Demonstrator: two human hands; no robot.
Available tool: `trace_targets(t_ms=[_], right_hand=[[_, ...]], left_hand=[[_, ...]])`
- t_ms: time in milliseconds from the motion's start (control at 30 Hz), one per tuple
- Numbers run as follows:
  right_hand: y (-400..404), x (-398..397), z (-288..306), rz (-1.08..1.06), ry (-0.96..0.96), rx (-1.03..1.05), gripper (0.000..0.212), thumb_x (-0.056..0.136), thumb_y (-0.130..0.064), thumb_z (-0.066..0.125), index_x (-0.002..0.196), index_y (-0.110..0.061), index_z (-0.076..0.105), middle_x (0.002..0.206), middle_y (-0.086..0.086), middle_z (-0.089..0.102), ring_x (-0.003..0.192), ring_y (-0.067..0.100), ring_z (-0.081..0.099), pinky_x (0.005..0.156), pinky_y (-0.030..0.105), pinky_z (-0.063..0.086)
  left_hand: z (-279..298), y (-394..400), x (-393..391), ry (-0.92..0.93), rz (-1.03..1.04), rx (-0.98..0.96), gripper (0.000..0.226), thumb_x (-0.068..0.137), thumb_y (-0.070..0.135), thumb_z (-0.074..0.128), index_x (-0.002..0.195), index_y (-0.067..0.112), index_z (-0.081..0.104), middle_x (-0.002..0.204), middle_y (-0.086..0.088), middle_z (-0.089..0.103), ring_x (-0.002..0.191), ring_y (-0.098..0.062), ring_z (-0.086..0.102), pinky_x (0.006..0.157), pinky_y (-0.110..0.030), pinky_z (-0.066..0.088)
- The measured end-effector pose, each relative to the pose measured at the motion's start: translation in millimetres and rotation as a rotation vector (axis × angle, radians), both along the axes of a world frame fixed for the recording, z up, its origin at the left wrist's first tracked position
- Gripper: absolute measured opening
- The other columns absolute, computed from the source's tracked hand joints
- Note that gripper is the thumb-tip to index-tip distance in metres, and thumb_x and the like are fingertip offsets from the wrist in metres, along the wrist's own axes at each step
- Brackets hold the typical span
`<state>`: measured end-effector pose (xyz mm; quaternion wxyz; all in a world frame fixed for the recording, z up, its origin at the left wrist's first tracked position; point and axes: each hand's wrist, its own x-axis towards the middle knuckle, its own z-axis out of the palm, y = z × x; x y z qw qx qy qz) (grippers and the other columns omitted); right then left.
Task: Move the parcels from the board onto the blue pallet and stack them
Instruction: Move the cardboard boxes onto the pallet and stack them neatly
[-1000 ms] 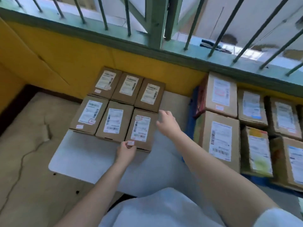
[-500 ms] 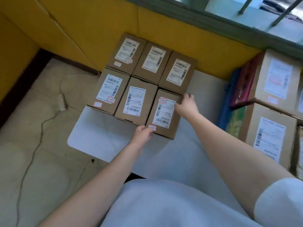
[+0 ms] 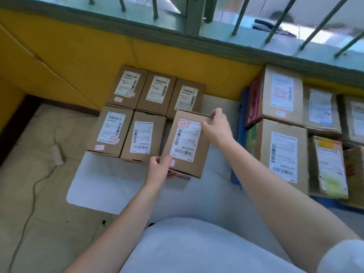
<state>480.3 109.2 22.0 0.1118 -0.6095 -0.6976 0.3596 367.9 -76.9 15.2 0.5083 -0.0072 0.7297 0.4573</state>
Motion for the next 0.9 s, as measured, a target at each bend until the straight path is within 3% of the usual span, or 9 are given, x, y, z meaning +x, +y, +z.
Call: trace_targets(t_ms=[100, 167, 267, 367, 433, 533, 667, 767, 900], right_hand=[[9.1, 34.1, 58.4, -0.105, 0.21, 0.17, 0.051, 0.088, -0.03, 0.061, 0.135, -0.021, 0.041, 0.133, 0.001, 0.048, 0.113, 0.015, 0.052, 0.08, 0.015, 0.04], [14.5, 66.3, 89.7, -0.211, 0.315, 0.208, 0.063, 0.09, -0.03, 0.059, 0.147, -0.023, 0.03, 0.145, -0.001, 0.042, 0.125, 0.016, 0.048, 0.096, 0.027, 0.045], [14.3, 133.3, 120.8, -0.306, 0.39, 0.275, 0.058, 0.092, -0.027, 0.056, 0.146, -0.025, 0.034, 0.131, -0.006, 0.054, 0.116, 0.014, 0.056, 0.089, 0.025, 0.051], [8.4, 201.4, 127.8, -0.434, 0.399, 0.325, 0.048, 0.095, -0.025, 0.053, 0.141, -0.02, 0.043, 0.131, -0.002, 0.056, 0.116, 0.011, 0.053, 0.091, 0.026, 0.048], [9.9, 247.5, 125.7, -0.573, 0.387, 0.31, 0.038, 0.096, -0.026, 0.052, 0.134, -0.021, 0.049, 0.129, -0.001, 0.057, 0.111, 0.011, 0.054, 0.085, 0.022, 0.046], [21.1, 297.7, 115.1, -0.683, 0.415, 0.224, 0.033, 0.097, -0.024, 0.051, 0.13, -0.021, 0.052, 0.124, 0.002, 0.059, 0.109, 0.016, 0.057, 0.082, 0.026, 0.049], [53.0, 342.5, 94.3, -0.717, 0.382, 0.132, 0.034, 0.099, -0.024, 0.049, 0.131, -0.017, 0.053, 0.125, 0.004, 0.06, 0.109, 0.02, 0.056, 0.086, 0.035, 0.05], [82.9, 362.2, 76.7, -0.694, 0.372, 0.066, 0.029, 0.099, -0.023, 0.049, 0.126, -0.017, 0.057, 0.122, 0.004, 0.062, 0.099, 0.017, 0.056, 0.074, 0.026, 0.043], [114.1, 370.0, 57.3, -0.627, 0.345, 0.011, 0.032, 0.097, -0.025, 0.05, 0.127, -0.02, 0.055, 0.119, 0.001, 0.061, 0.098, 0.014, 0.052, 0.069, 0.023, 0.041]], left_hand=[[32.7, 35.2, 24.4, 0.039, -0.122, 0.185, 0.035, 0.095, 0.025, 0.058, 0.125, 0.007, 0.05, 0.109, -0.016, 0.066, 0.071, -0.023, 0.066, 0.066, -0.038, 0.062], [54.8, 63.2, 46.7, 0.017, -0.249, 0.327, 0.032, 0.097, 0.025, 0.056, 0.126, 0.01, 0.052, 0.104, -0.012, 0.07, 0.072, -0.023, 0.069, 0.064, -0.035, 0.06], [86.3, 114.2, 98.7, -0.077, -0.369, 0.497, 0.011, 0.097, 0.022, 0.058, 0.107, 0.025, 0.054, 0.087, 0.0, 0.077, 0.072, -0.022, 0.073, 0.062, -0.031, 0.059], [107.2, 158.7, 154.7, -0.133, -0.474, 0.554, 0.02, 0.095, 0.023, 0.061, 0.11, 0.029, 0.05, 0.093, -0.005, 0.076, 0.078, -0.027, 0.074, 0.067, -0.036, 0.059], [115.0, 181.1, 194.9, -0.159, -0.516, 0.57, 0.035, 0.093, 0.021, 0.064, 0.122, 0.027, 0.045, 0.094, -0.012, 0.075, 0.075, -0.028, 0.073, 0.066, -0.037, 0.06], [117.7, 203.5, 250.3, -0.067, -0.572, 0.561, 0.039, 0.093, 0.02, 0.064, 0.122, 0.03, 0.041, 0.093, -0.011, 0.074, 0.074, -0.028, 0.074, 0.062, -0.034, 0.06], [105.6, 227.3, 297.9, 0.212, -0.721, 0.512, 0.038, 0.086, 0.025, 0.07, 0.115, 0.031, 0.045, 0.112, 0.001, 0.066, 0.094, -0.018, 0.068, 0.079, -0.036, 0.059], [99.2, 251.3, 308.9, 0.333, -0.843, 0.372, 0.043, 0.081, 0.033, 0.071, 0.119, 0.022, 0.057, 0.115, 0.003, 0.067, 0.091, -0.005, 0.062, 0.065, -0.023, 0.05], [92.8, 272.8, 316.3, 0.351, -0.885, 0.25, 0.046, 0.083, 0.037, 0.066, 0.125, 0.023, 0.053, 0.118, 0.004, 0.065, 0.091, -0.007, 0.06, 0.059, -0.02, 0.041]])
